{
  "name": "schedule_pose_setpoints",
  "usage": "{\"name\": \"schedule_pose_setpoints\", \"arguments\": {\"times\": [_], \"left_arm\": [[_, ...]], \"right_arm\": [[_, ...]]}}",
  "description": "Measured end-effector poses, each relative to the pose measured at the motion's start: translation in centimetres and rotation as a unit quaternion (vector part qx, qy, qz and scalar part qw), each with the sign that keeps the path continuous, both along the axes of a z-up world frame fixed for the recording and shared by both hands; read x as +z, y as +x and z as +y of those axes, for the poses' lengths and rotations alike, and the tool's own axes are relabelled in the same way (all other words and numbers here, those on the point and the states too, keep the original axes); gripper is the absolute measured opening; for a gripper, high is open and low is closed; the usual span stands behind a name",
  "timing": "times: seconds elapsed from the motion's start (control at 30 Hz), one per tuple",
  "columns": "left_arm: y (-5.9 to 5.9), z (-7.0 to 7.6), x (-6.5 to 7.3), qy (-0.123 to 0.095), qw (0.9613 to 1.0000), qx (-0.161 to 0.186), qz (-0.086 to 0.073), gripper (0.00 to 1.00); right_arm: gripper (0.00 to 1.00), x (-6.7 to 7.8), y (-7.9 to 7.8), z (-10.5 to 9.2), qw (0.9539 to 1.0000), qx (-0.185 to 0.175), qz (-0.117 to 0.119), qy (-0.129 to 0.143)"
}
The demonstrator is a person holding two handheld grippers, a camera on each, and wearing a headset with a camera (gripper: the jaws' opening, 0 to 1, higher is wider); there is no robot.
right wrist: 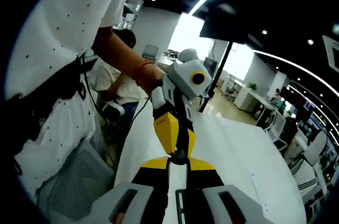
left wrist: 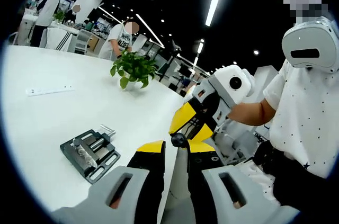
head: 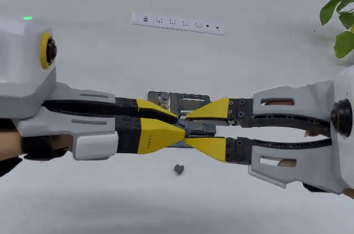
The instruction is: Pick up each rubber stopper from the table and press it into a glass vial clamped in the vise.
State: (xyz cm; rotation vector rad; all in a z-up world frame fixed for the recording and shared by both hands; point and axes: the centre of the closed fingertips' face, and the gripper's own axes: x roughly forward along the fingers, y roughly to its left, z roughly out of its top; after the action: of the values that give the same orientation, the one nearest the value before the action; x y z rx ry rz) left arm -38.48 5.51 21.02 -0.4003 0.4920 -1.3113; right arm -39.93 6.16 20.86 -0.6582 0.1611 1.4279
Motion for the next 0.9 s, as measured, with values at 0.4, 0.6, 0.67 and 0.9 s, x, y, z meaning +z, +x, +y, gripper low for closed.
{"name": "schedule_pose_setpoints", "arguments": {"times": [0.4, 0.6, 0.67, 0.9], "left_arm": [[-0.37, -0.24, 0.45, -0.011, 0.9999, -0.002, 0.010, 0.08], [-0.46, -0.27, 0.65, -0.014, 0.9998, -0.004, 0.012, 0.07], [-0.39, -0.22, 0.73, -0.016, 0.9998, -0.003, 0.013, 0.07], [-0.51, -0.22, 0.70, -0.017, 0.9997, -0.006, 0.016, 0.05]], "right_arm": [[0.06, -0.07, 0.08, -0.23, 0.9992, 0.012, -0.033, -0.017], [0.06, -0.11, 0.06, -0.28, 0.9986, 0.016, -0.045, -0.025], [0.06, -0.09, 0.07, -0.29, 0.9985, 0.016, -0.046, -0.025], [0.06, -0.11, -0.03, -0.22, 0.9980, 0.020, -0.053, -0.029]]}}
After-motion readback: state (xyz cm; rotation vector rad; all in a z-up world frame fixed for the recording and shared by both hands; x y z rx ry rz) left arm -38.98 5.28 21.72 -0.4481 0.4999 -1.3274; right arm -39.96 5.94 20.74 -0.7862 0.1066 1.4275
